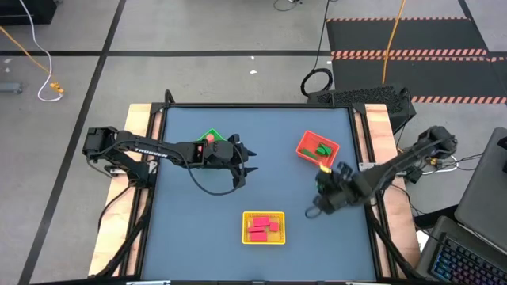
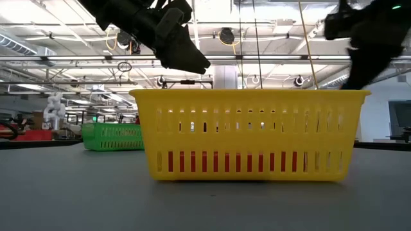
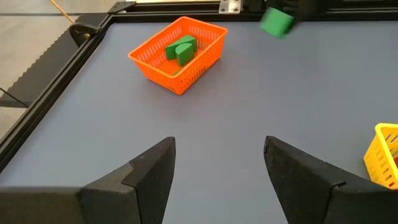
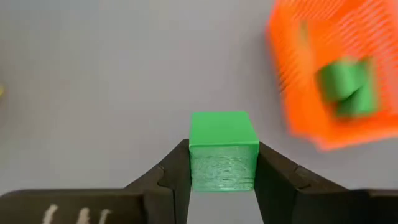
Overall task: Sort & place blocks by color
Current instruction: Put the green block into the orange bin, then return to Home Position
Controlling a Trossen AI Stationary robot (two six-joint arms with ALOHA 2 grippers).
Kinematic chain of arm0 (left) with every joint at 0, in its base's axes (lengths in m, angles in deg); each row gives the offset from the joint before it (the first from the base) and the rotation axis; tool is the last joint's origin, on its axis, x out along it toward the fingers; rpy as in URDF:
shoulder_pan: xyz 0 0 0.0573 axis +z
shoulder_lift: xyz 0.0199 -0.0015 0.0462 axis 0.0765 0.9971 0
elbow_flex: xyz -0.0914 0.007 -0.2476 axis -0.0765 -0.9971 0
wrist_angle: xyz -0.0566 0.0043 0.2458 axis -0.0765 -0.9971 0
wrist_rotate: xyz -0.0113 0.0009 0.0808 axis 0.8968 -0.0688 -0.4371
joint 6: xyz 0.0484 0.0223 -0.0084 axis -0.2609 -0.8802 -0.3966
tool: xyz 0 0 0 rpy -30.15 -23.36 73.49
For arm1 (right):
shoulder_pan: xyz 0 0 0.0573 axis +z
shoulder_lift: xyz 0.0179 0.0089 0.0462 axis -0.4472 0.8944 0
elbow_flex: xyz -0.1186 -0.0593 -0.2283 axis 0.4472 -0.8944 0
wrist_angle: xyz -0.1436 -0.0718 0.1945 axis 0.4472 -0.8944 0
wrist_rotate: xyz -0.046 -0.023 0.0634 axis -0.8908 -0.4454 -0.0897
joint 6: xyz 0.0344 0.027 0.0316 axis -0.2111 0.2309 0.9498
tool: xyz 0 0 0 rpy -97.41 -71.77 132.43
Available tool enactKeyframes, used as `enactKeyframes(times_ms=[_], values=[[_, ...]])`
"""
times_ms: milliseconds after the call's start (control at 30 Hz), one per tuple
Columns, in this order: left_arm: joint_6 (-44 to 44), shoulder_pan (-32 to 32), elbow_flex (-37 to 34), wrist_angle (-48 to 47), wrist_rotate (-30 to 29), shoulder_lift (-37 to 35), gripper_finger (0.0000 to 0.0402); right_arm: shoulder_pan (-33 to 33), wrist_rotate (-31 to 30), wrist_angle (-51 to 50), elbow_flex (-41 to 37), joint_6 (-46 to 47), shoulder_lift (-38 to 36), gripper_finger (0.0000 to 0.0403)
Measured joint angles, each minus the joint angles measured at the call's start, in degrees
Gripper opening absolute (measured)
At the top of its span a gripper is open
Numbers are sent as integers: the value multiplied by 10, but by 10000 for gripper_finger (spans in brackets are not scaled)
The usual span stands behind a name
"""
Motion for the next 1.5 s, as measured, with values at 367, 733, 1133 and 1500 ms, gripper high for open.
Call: enactKeyframes(times_ms=[367,733,1133,1500], values=[[15,-12,0,-16,0,0,244,-251,-53,71,0,-257,-14,121],[47,-17,0,-84,0,-1,244,-392,23,170,-28,-365,-7,134],[53,-39,0,-90,-20,-11,243,-420,22,232,-82,-397,-10,270],[32,-18,-114,6,-30,-185,243,-366,88,405,-82,-506,-73,265]])
